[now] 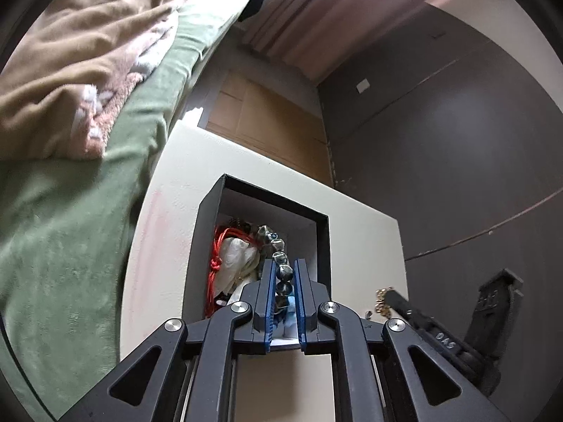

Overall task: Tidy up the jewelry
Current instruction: 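Release the bracelet into the box while the right gripper lowers the brooch into it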

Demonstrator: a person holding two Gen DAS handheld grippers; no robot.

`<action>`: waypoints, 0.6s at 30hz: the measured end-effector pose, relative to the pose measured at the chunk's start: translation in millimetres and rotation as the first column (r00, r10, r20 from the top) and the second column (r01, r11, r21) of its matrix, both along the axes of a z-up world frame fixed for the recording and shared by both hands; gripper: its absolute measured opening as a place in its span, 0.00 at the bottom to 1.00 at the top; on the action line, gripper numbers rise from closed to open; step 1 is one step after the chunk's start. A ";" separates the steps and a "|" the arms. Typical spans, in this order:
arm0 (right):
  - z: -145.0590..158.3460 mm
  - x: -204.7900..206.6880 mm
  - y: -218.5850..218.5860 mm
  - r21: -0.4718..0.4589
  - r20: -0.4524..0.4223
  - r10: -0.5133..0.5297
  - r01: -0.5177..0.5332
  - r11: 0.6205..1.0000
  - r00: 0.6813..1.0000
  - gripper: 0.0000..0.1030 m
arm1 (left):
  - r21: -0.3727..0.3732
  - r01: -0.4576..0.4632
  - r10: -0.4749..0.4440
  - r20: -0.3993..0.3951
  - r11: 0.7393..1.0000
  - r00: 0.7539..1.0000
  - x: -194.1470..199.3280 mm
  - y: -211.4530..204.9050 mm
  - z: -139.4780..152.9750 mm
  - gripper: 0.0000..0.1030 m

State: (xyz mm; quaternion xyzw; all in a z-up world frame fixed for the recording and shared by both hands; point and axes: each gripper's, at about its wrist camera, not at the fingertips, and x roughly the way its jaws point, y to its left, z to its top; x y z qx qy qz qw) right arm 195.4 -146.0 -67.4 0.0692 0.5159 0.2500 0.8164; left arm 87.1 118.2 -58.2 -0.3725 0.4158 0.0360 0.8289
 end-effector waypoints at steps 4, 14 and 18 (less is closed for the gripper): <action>6.4 -4.1 -1.7 0.039 0.008 0.007 -0.007 0.999 1.000 0.14 | 0.028 -0.008 0.007 0.039 1.000 0.999 -8.6 -4.5 10.6 0.72; 30.4 -12.7 1.3 0.161 0.060 0.024 -0.034 0.986 0.998 0.14 | 0.060 -0.044 0.040 0.070 0.997 0.997 -19.2 0.3 22.0 0.75; 36.7 -14.2 13.9 0.215 0.073 0.048 -0.063 0.974 0.996 0.14 | 0.085 -0.053 0.046 0.081 0.995 0.996 -19.5 2.8 28.0 0.75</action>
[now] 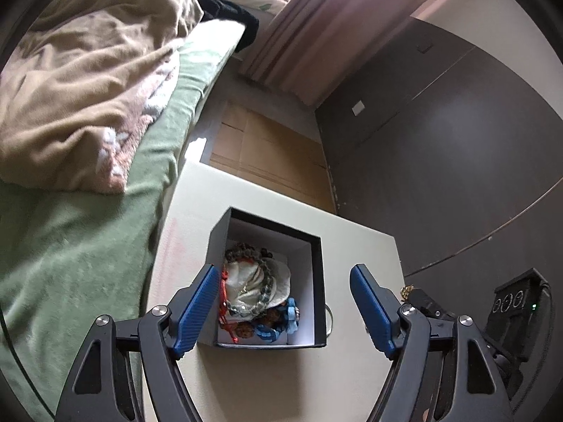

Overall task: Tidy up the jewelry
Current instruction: 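Release the bracelet into the box while the right gripper lowers the brooch into it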

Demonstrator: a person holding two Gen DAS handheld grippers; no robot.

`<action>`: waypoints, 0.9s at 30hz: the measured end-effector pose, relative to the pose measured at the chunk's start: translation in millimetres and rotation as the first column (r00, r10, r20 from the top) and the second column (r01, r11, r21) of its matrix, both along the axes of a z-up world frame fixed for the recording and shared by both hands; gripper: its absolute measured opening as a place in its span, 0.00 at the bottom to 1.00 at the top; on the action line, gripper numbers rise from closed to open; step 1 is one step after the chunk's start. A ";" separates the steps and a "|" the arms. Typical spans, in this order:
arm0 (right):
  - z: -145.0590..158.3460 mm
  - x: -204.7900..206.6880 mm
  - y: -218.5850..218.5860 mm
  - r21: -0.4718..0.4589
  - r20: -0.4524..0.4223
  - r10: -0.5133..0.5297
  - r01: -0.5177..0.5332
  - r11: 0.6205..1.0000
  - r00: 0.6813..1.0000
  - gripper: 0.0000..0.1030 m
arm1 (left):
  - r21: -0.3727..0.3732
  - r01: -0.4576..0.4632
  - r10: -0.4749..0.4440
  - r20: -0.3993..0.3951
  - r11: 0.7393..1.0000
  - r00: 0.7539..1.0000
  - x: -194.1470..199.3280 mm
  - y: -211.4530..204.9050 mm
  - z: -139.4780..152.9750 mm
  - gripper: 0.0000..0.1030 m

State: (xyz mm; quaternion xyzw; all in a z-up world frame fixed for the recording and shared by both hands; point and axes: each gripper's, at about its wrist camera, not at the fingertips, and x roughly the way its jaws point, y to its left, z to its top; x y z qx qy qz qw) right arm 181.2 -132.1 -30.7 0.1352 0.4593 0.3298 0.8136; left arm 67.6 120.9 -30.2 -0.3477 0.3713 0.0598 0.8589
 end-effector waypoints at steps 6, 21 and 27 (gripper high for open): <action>0.1 -2.6 26.9 0.060 0.000 0.057 -0.057 0.997 0.998 0.14 | 0.007 -0.018 0.018 0.012 1.000 1.000 1.0 12.7 3.2 0.75; -15.7 -4.5 87.9 0.076 -0.022 0.151 -0.149 0.986 0.988 0.14 | -0.042 -0.062 0.064 0.034 0.997 0.997 1.2 40.8 3.8 0.75; -26.4 3.5 89.0 0.058 -0.085 0.187 -0.182 0.982 0.979 0.68 | -0.059 -0.055 0.058 0.046 0.997 0.997 1.9 39.6 5.4 0.75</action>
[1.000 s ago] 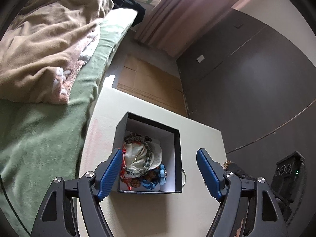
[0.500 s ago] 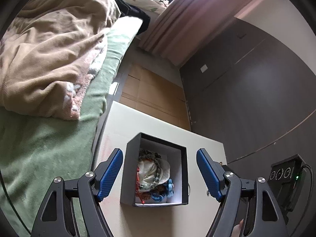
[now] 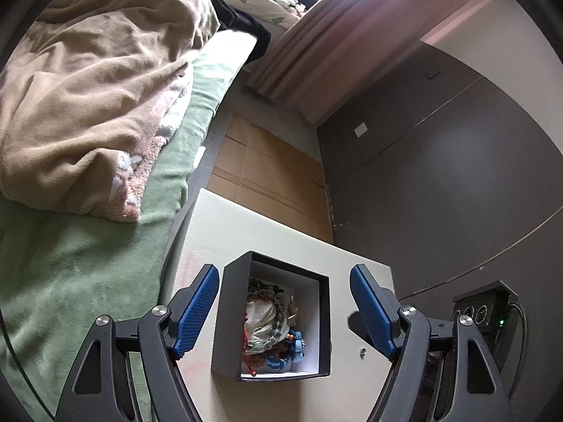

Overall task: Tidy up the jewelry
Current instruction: 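Release the bracelet into the box while the right gripper lowers the brooch into it, then move the left gripper to the silver hoop earring and grasp it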

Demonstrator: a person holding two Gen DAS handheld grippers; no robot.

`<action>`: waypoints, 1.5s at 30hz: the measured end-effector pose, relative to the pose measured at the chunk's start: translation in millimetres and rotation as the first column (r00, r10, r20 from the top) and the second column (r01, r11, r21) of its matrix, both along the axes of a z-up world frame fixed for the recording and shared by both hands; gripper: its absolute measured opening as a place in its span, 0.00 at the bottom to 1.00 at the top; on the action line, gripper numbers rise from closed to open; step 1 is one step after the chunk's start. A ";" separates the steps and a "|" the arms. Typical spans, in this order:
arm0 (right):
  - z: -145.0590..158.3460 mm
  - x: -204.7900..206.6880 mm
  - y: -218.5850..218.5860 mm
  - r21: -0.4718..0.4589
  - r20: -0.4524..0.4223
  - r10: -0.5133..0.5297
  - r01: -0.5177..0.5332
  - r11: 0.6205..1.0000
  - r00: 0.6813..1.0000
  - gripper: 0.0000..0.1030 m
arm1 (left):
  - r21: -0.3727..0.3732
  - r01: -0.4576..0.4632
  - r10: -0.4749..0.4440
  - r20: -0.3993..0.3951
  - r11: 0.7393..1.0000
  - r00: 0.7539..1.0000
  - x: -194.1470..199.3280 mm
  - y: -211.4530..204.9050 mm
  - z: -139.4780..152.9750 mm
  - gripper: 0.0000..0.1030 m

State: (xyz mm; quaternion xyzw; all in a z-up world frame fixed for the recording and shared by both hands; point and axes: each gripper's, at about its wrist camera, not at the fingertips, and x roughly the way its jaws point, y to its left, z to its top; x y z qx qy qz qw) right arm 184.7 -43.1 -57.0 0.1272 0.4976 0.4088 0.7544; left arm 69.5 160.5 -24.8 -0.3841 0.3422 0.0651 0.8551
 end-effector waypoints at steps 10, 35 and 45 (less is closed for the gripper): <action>4.3 5.1 -39.0 -0.064 -0.001 -0.074 0.074 0.995 0.997 0.89 | 0.021 0.031 -0.031 -0.009 0.999 0.999 3.0 -19.8 2.2 0.75; 13.8 8.9 -157.1 -0.182 0.035 -0.275 0.276 0.944 0.961 0.94 | 0.163 0.285 -0.271 -0.100 0.945 0.957 32.1 -142.1 -7.1 0.46; 16.2 22.5 -203.7 -0.154 0.007 -0.359 0.355 0.922 0.933 0.94 | 0.171 0.370 -0.340 -0.180 0.913 0.923 50.9 -186.4 -31.6 0.41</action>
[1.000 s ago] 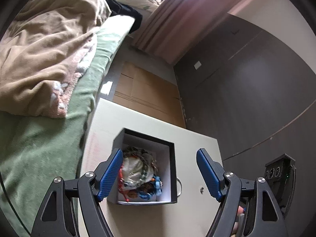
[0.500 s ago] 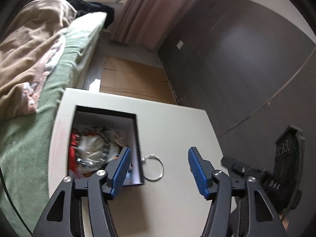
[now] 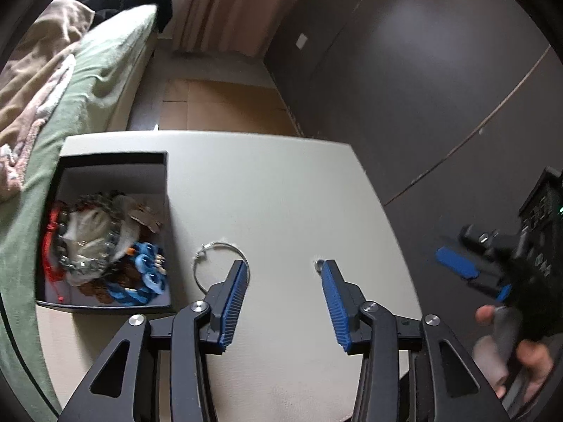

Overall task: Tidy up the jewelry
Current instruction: 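Move the left gripper to the silver hoop earring and grasp it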

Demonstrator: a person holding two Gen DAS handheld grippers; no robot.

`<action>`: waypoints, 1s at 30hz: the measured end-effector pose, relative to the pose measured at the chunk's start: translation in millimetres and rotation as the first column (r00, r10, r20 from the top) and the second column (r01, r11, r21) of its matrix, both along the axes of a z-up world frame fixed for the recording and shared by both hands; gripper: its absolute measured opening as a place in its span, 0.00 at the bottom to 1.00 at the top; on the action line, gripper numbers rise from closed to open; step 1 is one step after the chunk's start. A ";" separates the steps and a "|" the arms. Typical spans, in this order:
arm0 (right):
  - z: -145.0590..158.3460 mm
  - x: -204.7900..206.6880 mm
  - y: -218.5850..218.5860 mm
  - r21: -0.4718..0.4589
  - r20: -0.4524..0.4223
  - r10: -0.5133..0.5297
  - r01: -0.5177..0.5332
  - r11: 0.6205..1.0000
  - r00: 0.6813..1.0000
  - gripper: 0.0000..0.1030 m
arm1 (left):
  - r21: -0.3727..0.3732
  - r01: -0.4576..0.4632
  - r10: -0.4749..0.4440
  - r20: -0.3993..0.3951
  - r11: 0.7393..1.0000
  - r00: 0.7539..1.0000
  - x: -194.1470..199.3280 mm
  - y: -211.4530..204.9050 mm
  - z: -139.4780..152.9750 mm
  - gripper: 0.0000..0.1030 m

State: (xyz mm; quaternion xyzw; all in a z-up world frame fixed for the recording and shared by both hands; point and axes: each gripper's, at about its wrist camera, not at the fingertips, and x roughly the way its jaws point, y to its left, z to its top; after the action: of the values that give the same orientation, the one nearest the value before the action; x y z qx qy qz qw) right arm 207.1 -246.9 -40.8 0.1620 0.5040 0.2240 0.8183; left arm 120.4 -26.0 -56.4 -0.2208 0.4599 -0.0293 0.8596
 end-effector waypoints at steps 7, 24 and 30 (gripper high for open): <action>-9.2 6.0 -2.8 -0.060 -0.022 0.021 -0.022 0.998 1.000 0.94 | 0.036 0.008 -0.007 -0.046 0.999 0.999 7.6 -7.5 -21.0 0.41; -15.2 9.1 -10.5 -0.078 -0.036 0.026 -0.028 0.997 0.999 0.85 | 0.157 0.019 -0.003 -0.102 0.987 0.995 18.9 -22.9 -49.1 0.36; -15.3 8.6 -10.5 -0.078 -0.036 0.024 -0.027 0.997 0.999 0.85 | 0.011 0.028 -0.026 -0.126 1.000 0.992 19.8 -15.2 -51.8 0.36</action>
State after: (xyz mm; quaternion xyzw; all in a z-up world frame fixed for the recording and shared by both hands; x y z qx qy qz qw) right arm 215.7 -257.4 -56.1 0.1271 0.5288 0.2114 0.8121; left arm 140.2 -41.1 -108.2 -0.2103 0.5164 -0.0240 0.8298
